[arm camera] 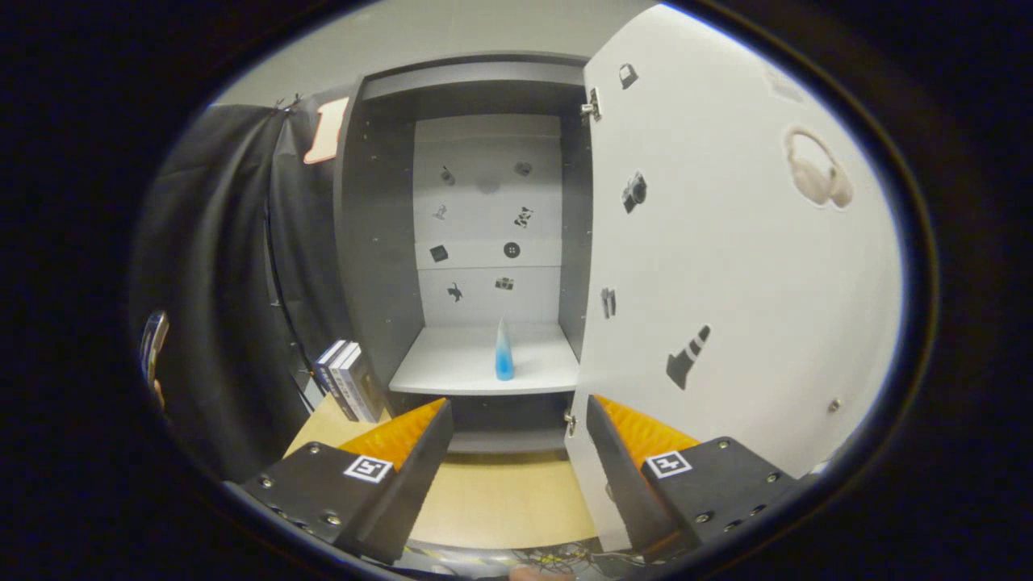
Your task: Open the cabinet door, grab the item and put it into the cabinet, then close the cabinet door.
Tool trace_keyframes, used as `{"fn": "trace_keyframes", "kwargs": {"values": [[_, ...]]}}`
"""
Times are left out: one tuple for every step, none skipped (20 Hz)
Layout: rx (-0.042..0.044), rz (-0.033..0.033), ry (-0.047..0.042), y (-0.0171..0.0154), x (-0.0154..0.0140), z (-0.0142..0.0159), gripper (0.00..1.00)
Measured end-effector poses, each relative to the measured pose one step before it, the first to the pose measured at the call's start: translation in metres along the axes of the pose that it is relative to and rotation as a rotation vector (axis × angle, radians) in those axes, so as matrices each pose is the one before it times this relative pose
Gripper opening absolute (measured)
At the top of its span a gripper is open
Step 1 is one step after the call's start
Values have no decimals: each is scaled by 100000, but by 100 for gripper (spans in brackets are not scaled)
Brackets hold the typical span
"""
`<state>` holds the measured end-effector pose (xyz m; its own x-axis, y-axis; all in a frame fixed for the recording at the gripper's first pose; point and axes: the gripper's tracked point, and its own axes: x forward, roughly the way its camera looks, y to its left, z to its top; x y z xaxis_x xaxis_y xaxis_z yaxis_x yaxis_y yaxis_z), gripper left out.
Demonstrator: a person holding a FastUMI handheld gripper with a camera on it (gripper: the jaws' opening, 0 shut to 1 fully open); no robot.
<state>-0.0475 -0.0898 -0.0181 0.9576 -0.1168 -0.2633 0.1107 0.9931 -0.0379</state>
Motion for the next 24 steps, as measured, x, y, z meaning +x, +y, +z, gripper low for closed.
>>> {"fn": "trace_keyframes", "kwargs": {"values": [[269,-966,-112,-416,-995,-345,98],[715,-501,399,-223,-772,-440,98],[938,-832,616,-411,-1110,-542,98],[446,-1288,200,-539,-877,-398,98],[156,-1750,-96,-754,-984,-322,98],[420,-2372,599,-853,-861,-561,98],[742,-2565,538,-973,-954,-436,98],[1344,-2992,63,-1099,-801,-329,98],[1874,-2919,374,-1177,-717,-293,98],[2252,-3057,-28,-1278,-719,-262,98],[2252,-3003,-187,-1300,-560,-96,98],[1996,-3095,-100,-1394,-424,-64,98],[1603,-2998,-105,-1382,-331,-23,98],[1163,-2620,117,-1034,0,-58,98],[906,-2328,-359,-1083,-24,118,99],[543,-1530,-253,-772,108,184,99],[-572,-1245,280,-736,111,32,99],[-1018,-2292,134,-1014,333,14,99],[-696,-2399,174,-1089,310,29,99],[-651,-2459,233,-972,414,47,99],[-721,-2513,23,-1016,421,40,99],[-608,-1684,-283,-631,360,182,99],[-440,-1676,-434,-546,369,162,99],[9,-1289,-691,-385,349,329,99]]}}
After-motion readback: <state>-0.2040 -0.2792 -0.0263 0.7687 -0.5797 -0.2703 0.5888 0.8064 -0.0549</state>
